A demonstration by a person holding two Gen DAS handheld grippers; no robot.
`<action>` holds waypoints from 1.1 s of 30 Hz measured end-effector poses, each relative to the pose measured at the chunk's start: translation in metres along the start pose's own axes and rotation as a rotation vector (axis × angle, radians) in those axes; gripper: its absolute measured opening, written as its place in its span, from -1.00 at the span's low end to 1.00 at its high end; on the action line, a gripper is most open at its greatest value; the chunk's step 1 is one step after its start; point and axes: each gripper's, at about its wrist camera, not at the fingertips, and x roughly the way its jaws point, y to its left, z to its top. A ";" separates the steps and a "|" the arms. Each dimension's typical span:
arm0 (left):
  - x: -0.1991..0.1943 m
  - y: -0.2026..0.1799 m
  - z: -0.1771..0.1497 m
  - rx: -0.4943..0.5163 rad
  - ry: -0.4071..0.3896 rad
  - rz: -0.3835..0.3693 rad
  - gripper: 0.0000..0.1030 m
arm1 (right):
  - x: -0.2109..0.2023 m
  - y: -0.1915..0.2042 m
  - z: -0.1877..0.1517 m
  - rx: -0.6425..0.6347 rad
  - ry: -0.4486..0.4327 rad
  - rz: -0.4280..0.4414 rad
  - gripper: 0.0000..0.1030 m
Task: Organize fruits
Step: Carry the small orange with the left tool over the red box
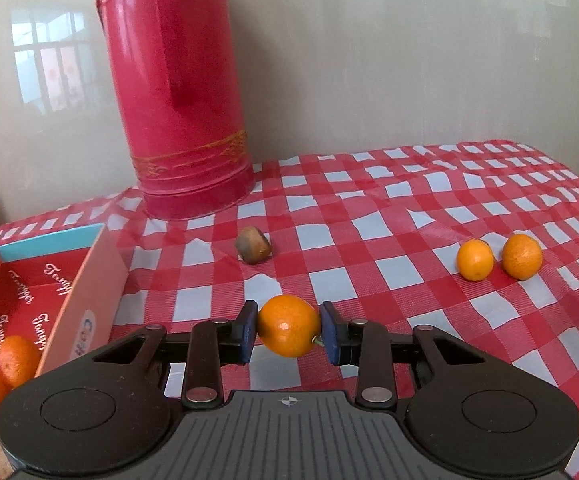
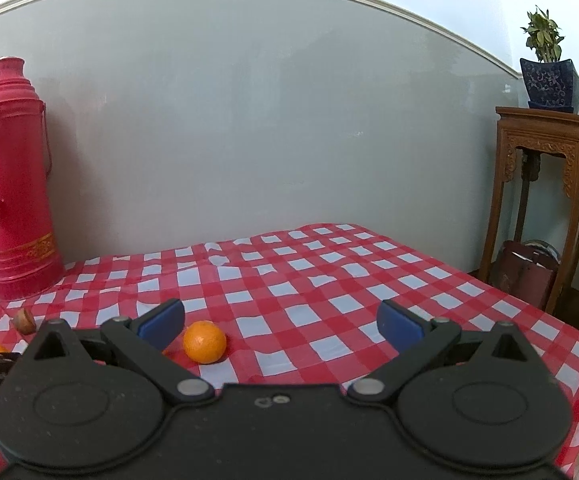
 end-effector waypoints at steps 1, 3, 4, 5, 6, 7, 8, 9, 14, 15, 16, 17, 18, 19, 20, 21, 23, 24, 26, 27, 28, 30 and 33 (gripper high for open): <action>-0.003 0.002 0.000 -0.001 -0.004 0.001 -0.34 | 0.000 0.000 0.000 -0.001 0.001 0.001 0.89; -0.009 0.005 0.000 -0.003 -0.013 0.007 -0.34 | 0.000 0.001 0.000 -0.004 0.001 0.002 0.89; -0.012 0.007 0.000 -0.005 -0.019 0.011 -0.34 | -0.001 0.001 0.000 -0.007 0.001 0.003 0.89; -0.016 0.009 0.001 -0.007 -0.028 0.018 -0.34 | -0.001 0.002 0.000 -0.010 0.000 0.003 0.89; -0.019 0.012 0.001 -0.010 -0.035 0.025 -0.34 | 0.000 0.003 -0.001 -0.012 0.000 0.004 0.89; -0.022 0.015 0.001 -0.013 -0.042 0.032 -0.34 | 0.000 0.003 -0.001 -0.013 0.001 0.007 0.89; -0.026 0.019 0.001 -0.016 -0.051 0.043 -0.34 | 0.000 0.004 -0.001 -0.015 0.003 0.010 0.89; -0.029 0.022 0.002 -0.019 -0.057 0.053 -0.34 | 0.000 0.005 -0.001 -0.017 0.003 0.012 0.89; -0.045 0.050 0.000 -0.051 -0.086 0.133 -0.34 | -0.002 0.012 -0.002 -0.035 0.001 0.024 0.89; -0.048 0.058 -0.002 -0.062 -0.089 0.152 -0.34 | -0.002 0.013 -0.002 -0.038 -0.001 0.027 0.89; -0.050 0.066 -0.003 -0.072 -0.090 0.171 -0.34 | -0.003 0.015 -0.002 -0.041 -0.005 0.029 0.89; -0.052 0.073 -0.004 -0.081 -0.089 0.188 -0.34 | -0.004 0.017 -0.002 -0.046 -0.007 0.032 0.89; -0.053 0.081 -0.006 -0.090 -0.086 0.208 -0.34 | -0.004 0.019 -0.002 -0.050 -0.007 0.034 0.89; -0.053 0.090 -0.008 -0.100 -0.082 0.230 -0.34 | -0.004 0.021 -0.002 -0.053 -0.007 0.037 0.89; -0.054 0.099 -0.011 -0.110 -0.077 0.250 -0.34 | -0.004 0.022 -0.003 -0.055 -0.007 0.040 0.89; -0.053 0.106 -0.012 -0.119 -0.072 0.265 -0.34 | -0.004 0.024 -0.003 -0.058 -0.006 0.043 0.89; -0.052 0.122 -0.018 -0.136 -0.060 0.301 -0.34 | -0.005 0.027 -0.003 -0.065 -0.009 0.047 0.89; -0.052 0.128 -0.021 -0.144 -0.057 0.318 -0.34 | -0.005 0.028 -0.003 -0.067 -0.008 0.050 0.89; -0.050 0.144 -0.025 -0.162 -0.048 0.351 -0.34 | -0.006 0.032 -0.003 -0.072 -0.010 0.055 0.89; -0.050 0.150 -0.027 -0.171 -0.044 0.365 -0.34 | -0.007 0.033 -0.003 -0.074 -0.011 0.058 0.89; -0.048 0.156 -0.028 -0.180 -0.039 0.377 -0.34 | -0.007 0.035 -0.003 -0.078 -0.011 0.061 0.89; -0.045 0.168 -0.030 -0.201 -0.031 0.399 -0.34 | -0.008 0.038 -0.003 -0.082 -0.010 0.067 0.89; -0.039 0.185 -0.031 -0.225 -0.015 0.429 -0.34 | -0.009 0.042 -0.003 -0.093 -0.013 0.072 0.89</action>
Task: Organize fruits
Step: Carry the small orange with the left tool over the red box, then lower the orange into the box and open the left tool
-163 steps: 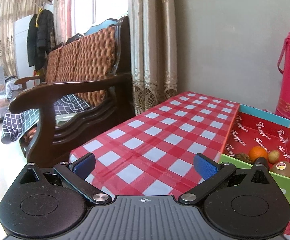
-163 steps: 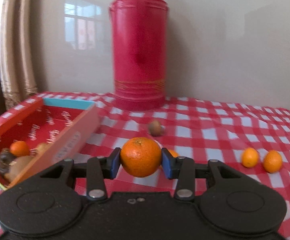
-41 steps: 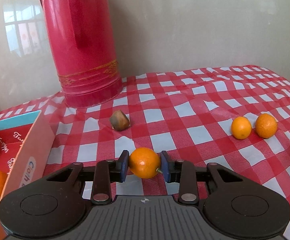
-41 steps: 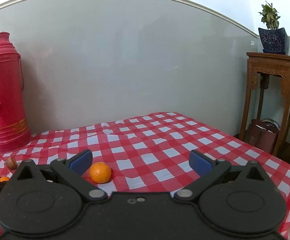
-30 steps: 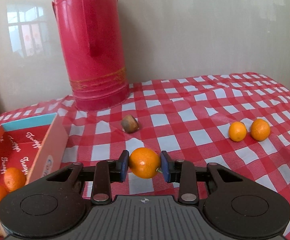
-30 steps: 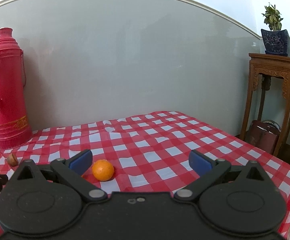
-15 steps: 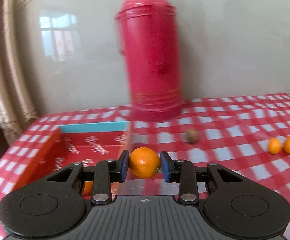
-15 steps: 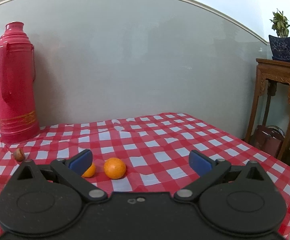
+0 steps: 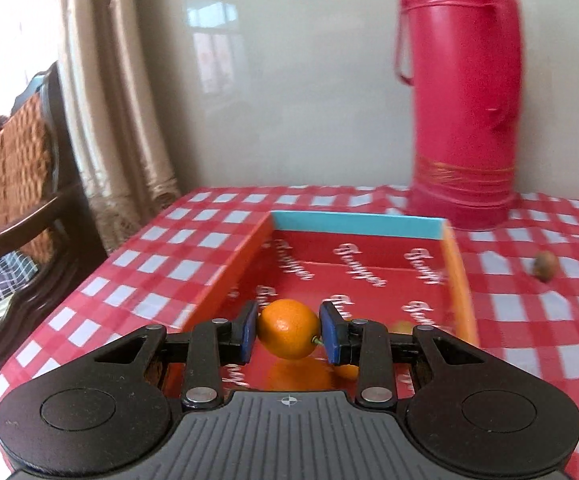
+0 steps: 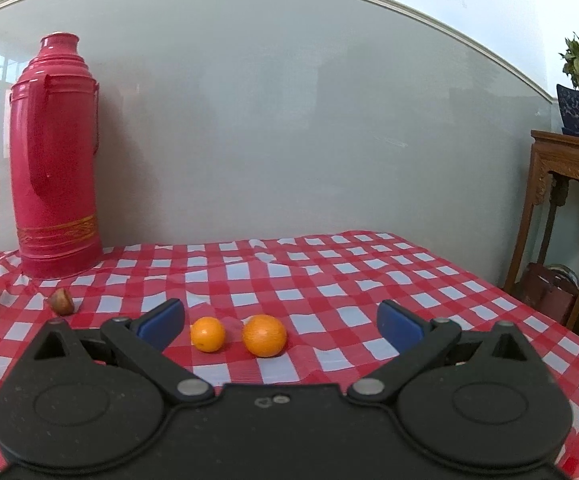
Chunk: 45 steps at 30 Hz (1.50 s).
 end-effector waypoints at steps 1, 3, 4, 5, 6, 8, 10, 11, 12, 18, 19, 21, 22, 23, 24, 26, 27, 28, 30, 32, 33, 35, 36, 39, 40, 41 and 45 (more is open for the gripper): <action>0.004 0.004 0.001 -0.012 0.009 0.005 -0.34 | 0.000 0.001 0.000 -0.001 0.000 0.002 0.89; 0.012 0.010 0.001 -0.036 0.026 0.017 -0.34 | 0.000 0.002 0.001 -0.003 -0.001 0.004 0.89; 0.016 0.012 0.001 -0.042 0.033 0.022 -0.34 | -0.001 0.003 0.000 -0.006 -0.002 0.004 0.89; 0.019 0.013 0.001 -0.045 0.040 0.025 -0.34 | 0.000 0.003 0.000 -0.008 -0.002 0.004 0.89; 0.021 0.014 0.001 -0.049 0.047 0.028 -0.34 | -0.001 0.003 0.000 -0.009 0.000 0.006 0.89; 0.026 0.016 -0.002 -0.056 0.066 0.023 -0.34 | -0.002 0.004 0.000 -0.011 0.001 0.009 0.89; 0.029 0.016 -0.004 -0.067 0.086 0.020 -0.34 | -0.002 0.005 0.000 -0.011 0.001 0.011 0.89; 0.029 0.017 -0.005 -0.072 0.091 0.025 -0.33 | -0.002 0.005 0.000 -0.012 0.001 0.013 0.89; 0.031 0.017 -0.006 -0.076 0.098 0.028 -0.33 | -0.002 0.005 0.000 -0.013 0.002 0.015 0.89; 0.026 0.019 -0.006 -0.084 0.107 0.034 -0.08 | -0.003 0.007 0.001 -0.016 -0.001 0.029 0.89; 0.023 0.020 -0.006 -0.088 0.098 0.021 0.08 | -0.003 0.007 0.001 -0.016 -0.002 0.032 0.89; 0.012 0.018 -0.005 -0.083 0.069 0.023 0.24 | -0.003 0.008 0.002 -0.015 -0.002 0.037 0.89; 0.007 0.017 -0.005 -0.077 0.051 0.027 0.33 | -0.003 0.009 0.002 -0.017 -0.001 0.040 0.89; 0.001 0.016 -0.005 -0.074 0.034 0.032 0.47 | -0.003 0.010 0.002 -0.019 0.000 0.043 0.89; -0.004 0.017 -0.004 -0.076 0.023 0.035 0.53 | -0.003 0.011 0.001 -0.021 -0.001 0.046 0.89; -0.014 0.019 -0.003 -0.084 0.000 0.042 0.63 | -0.003 0.012 0.001 -0.024 -0.002 0.052 0.89; -0.020 0.021 -0.002 -0.086 -0.010 0.041 0.64 | -0.003 0.013 0.001 -0.026 -0.002 0.054 0.89; -0.024 0.023 -0.002 -0.088 -0.016 0.039 0.67 | -0.003 0.013 0.001 -0.027 -0.002 0.056 0.89; -0.034 0.028 -0.002 -0.098 -0.028 0.052 0.76 | -0.004 0.014 0.002 -0.028 -0.003 0.059 0.89; -0.046 0.034 -0.005 -0.110 -0.055 0.076 0.99 | -0.004 0.015 0.002 -0.029 -0.004 0.064 0.89; -0.051 0.036 -0.007 -0.110 -0.071 0.095 1.00 | -0.004 0.015 0.002 -0.029 -0.004 0.068 0.89; -0.060 0.040 -0.011 -0.104 -0.095 0.116 1.00 | -0.004 0.016 0.002 -0.030 -0.006 0.076 0.89; -0.064 0.042 -0.014 -0.099 -0.100 0.126 1.00 | -0.004 0.017 0.002 -0.032 -0.004 0.084 0.89; -0.072 0.049 -0.022 -0.107 -0.105 0.160 1.00 | -0.004 0.022 0.003 -0.037 0.000 0.117 0.89; -0.074 0.052 -0.025 -0.114 -0.102 0.169 1.00 | -0.004 0.024 0.003 -0.042 -0.001 0.123 0.89; -0.075 0.056 -0.028 -0.119 -0.100 0.178 1.00 | -0.004 0.026 0.003 -0.047 -0.001 0.134 0.89; -0.079 0.066 -0.041 -0.114 -0.093 0.211 1.00 | -0.001 0.033 0.003 -0.068 0.017 0.180 0.86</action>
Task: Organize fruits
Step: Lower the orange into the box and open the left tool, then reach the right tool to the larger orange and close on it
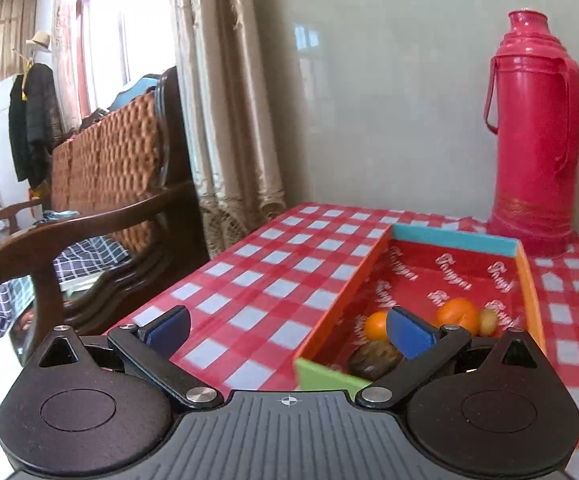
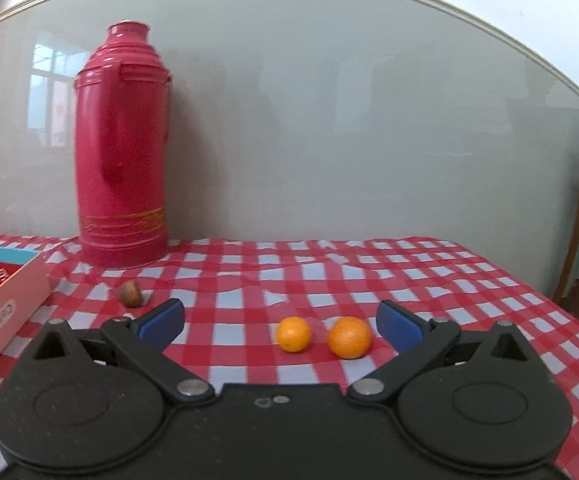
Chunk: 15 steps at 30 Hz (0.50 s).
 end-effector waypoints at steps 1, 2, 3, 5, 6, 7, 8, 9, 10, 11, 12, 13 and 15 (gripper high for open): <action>-0.001 0.004 -0.003 0.000 -0.001 0.007 1.00 | 0.001 0.001 0.001 -0.004 0.004 0.006 0.85; -0.002 0.007 -0.005 -0.001 -0.003 0.011 1.00 | 0.002 0.001 0.002 -0.006 0.005 0.012 0.85; -0.003 0.009 -0.008 -0.001 -0.004 0.015 1.00 | 0.003 0.001 0.002 -0.011 0.008 0.016 0.85; -0.003 0.012 -0.012 -0.002 0.004 0.017 1.00 | 0.006 0.000 0.005 -0.014 0.014 0.014 0.81; -0.002 0.014 -0.013 -0.008 0.013 0.014 1.00 | 0.008 -0.002 0.005 -0.009 0.018 0.018 0.78; -0.002 0.015 -0.014 -0.015 0.017 0.011 1.00 | 0.010 -0.004 0.006 -0.005 0.025 0.023 0.69; -0.002 0.016 -0.014 -0.020 0.015 0.012 1.00 | 0.012 -0.006 0.007 -0.001 0.033 0.022 0.61; -0.002 0.017 -0.014 -0.025 0.010 0.018 1.00 | 0.013 -0.008 0.006 0.001 0.038 0.021 0.59; -0.004 0.018 -0.015 -0.032 0.008 0.023 1.00 | 0.014 -0.011 0.006 0.003 0.047 0.020 0.58; -0.004 0.020 -0.016 -0.041 0.007 0.026 1.00 | 0.016 -0.014 0.006 0.006 0.056 0.019 0.58; -0.005 0.023 -0.018 -0.052 0.006 0.032 1.00 | 0.018 -0.016 0.005 0.007 0.065 0.020 0.58; -0.006 0.024 -0.018 -0.060 0.006 0.041 1.00 | 0.020 -0.018 0.006 0.008 0.074 0.022 0.57; -0.007 0.029 -0.020 -0.088 0.005 0.071 1.00 | 0.023 -0.023 0.006 0.010 0.086 0.030 0.51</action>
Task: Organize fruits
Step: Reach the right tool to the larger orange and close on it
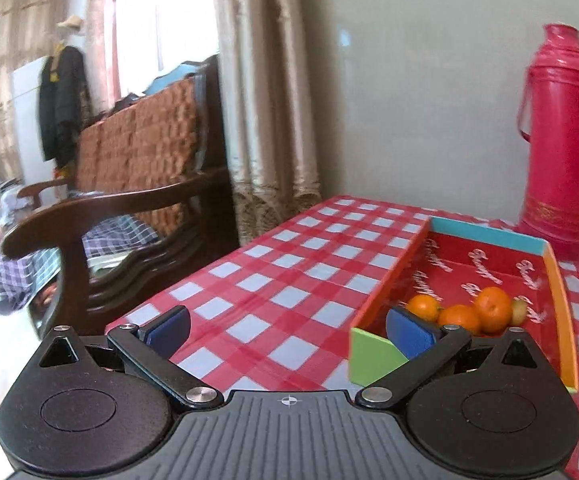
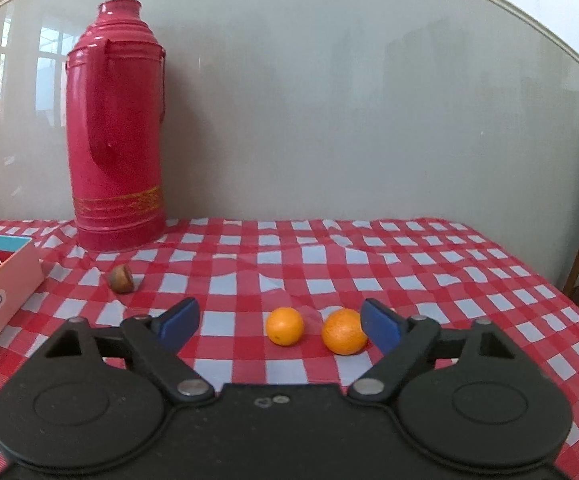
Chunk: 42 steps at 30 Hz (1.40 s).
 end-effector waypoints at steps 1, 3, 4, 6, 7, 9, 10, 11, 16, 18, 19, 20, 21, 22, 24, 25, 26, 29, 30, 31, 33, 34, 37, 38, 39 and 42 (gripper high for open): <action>0.000 0.002 -0.001 -0.012 -0.001 0.012 1.00 | 0.001 -0.001 0.000 -0.002 0.005 0.003 0.48; 0.001 0.003 -0.002 -0.030 -0.002 0.022 1.00 | 0.004 -0.004 0.000 -0.006 0.016 0.007 0.47; 0.001 0.003 -0.002 -0.033 -0.003 0.023 1.00 | 0.006 -0.006 0.000 -0.010 0.024 0.010 0.47; 0.004 -0.001 -0.003 -0.022 0.005 0.014 1.00 | 0.008 -0.010 0.000 0.001 0.045 0.031 0.45; 0.004 -0.003 -0.004 -0.017 0.008 0.009 1.00 | 0.009 -0.013 -0.001 0.007 0.055 0.042 0.44; 0.003 -0.008 -0.004 -0.005 0.005 0.000 1.00 | 0.011 -0.016 -0.001 0.003 0.067 0.050 0.43; 0.002 -0.011 -0.005 0.001 0.003 -0.004 1.00 | 0.012 -0.017 0.000 -0.014 0.069 0.048 0.42; 0.001 -0.013 -0.005 0.007 0.002 -0.009 1.00 | 0.014 -0.020 0.002 -0.032 0.069 0.042 0.42; -0.001 -0.024 -0.006 0.023 0.003 -0.024 1.00 | 0.031 -0.038 0.007 -0.055 0.103 0.032 0.23; -0.001 -0.028 -0.006 0.026 0.006 -0.026 1.00 | 0.038 -0.045 0.006 -0.039 0.126 0.040 0.22; -0.001 -0.030 -0.007 0.029 0.006 -0.028 1.00 | 0.043 -0.048 0.005 -0.032 0.140 0.041 0.18; -0.001 -0.032 -0.007 0.034 0.005 -0.029 1.00 | 0.047 -0.050 0.004 -0.026 0.150 0.041 0.18; -0.002 -0.033 -0.007 0.037 0.002 -0.028 1.00 | 0.048 -0.053 0.003 -0.017 0.156 0.041 0.18; -0.002 -0.035 -0.007 0.040 -0.002 -0.028 1.00 | 0.051 -0.056 0.003 -0.009 0.163 0.041 0.17; -0.003 -0.038 -0.008 0.050 -0.006 -0.030 1.00 | 0.056 -0.058 0.002 0.001 0.175 0.037 0.15; -0.004 -0.039 -0.008 0.055 -0.008 -0.030 1.00 | 0.059 -0.058 0.002 0.004 0.180 0.037 0.15; -0.004 -0.039 -0.008 0.058 -0.010 -0.030 1.00 | 0.062 -0.059 0.003 0.011 0.185 0.040 0.15; -0.005 -0.041 -0.008 0.067 -0.014 -0.032 1.00 | 0.070 -0.060 0.003 0.023 0.202 0.044 0.15; -0.005 -0.041 -0.008 0.068 -0.014 -0.032 1.00 | 0.072 -0.059 0.002 0.024 0.205 0.045 0.15; -0.005 -0.041 -0.008 0.068 -0.014 -0.031 1.00 | 0.074 -0.060 0.002 0.027 0.209 0.047 0.14; -0.005 -0.040 -0.008 0.065 -0.012 -0.030 1.00 | 0.078 -0.061 0.001 0.036 0.220 0.052 0.12; -0.005 -0.040 -0.008 0.063 -0.011 -0.030 1.00 | 0.080 -0.062 0.001 0.041 0.226 0.052 0.04; -0.004 -0.040 -0.007 0.060 -0.008 -0.031 1.00 | 0.085 -0.064 0.000 0.054 0.239 0.053 -0.05; -0.004 -0.039 -0.007 0.059 -0.008 -0.031 1.00 | 0.085 -0.064 0.000 0.058 0.240 0.052 -0.05; -0.004 -0.039 -0.007 0.058 -0.007 -0.032 1.00 | 0.086 -0.064 0.000 0.058 0.242 0.053 -0.05; -0.004 -0.039 -0.007 0.056 -0.006 -0.034 1.00 | 0.088 -0.064 -0.001 0.062 0.249 0.059 -0.06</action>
